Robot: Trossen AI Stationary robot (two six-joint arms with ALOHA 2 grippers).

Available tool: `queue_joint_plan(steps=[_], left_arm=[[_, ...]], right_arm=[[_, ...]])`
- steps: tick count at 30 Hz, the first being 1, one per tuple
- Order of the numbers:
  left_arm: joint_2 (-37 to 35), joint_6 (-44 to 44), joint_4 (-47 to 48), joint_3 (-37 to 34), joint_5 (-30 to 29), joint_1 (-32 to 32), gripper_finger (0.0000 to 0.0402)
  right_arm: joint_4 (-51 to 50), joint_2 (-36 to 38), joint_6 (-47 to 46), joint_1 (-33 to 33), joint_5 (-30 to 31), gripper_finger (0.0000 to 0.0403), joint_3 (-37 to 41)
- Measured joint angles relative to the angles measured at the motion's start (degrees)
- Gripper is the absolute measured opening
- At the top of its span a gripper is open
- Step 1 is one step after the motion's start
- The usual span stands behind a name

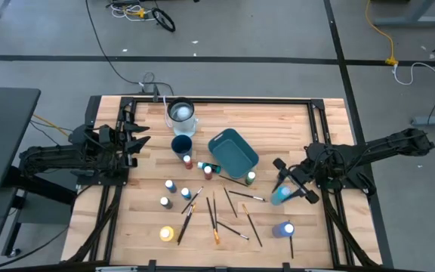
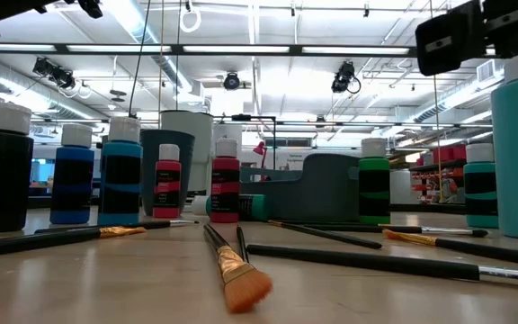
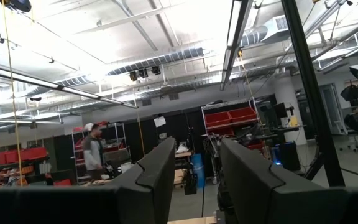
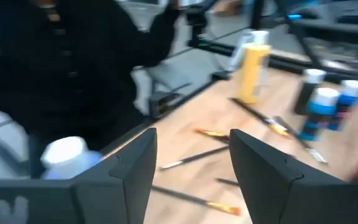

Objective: Pick & Place Paint Supplies
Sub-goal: Put the large light blue paint bottle into the blue bin

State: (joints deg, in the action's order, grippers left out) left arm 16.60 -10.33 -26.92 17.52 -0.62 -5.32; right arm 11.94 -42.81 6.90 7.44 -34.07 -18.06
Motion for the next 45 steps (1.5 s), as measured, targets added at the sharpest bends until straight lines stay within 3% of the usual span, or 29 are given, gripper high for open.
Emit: queue_joint_plan(steps=[7, 18, 28, 39, 45], left_arm=[[0.0, 0.1, 0.0, 0.0, 0.0, 0.0, 0.0137], [0.0, 0.3, 0.0, 0.0, 0.0, 0.0, 0.0137], [0.0, 0.3, 0.0, 0.0, 0.0, 0.0, 0.0137], [0.0, 0.3, 0.0, 0.0, 0.0, 0.0, 0.0137], [0.0, 0.2, 0.0, 0.0, 0.0, 0.0, 0.0137]], right_arm=[[-8.4, -0.3, 4.5, 0.1, 5.1, 0.0195, 0.0], [-9.1, -4.5, 4.5, 0.2, 1.7, 0.0173, 0.0], [-6.1, -8.6, 4.1, 0.1, 0.0, 0.0075, -0.2], [19.7, -8.8, -2.5, 0.2, -1.1, 0.0075, 0.2], [40.5, -8.7, 4.9, 0.2, 0.9, 0.0075, 0.1]])
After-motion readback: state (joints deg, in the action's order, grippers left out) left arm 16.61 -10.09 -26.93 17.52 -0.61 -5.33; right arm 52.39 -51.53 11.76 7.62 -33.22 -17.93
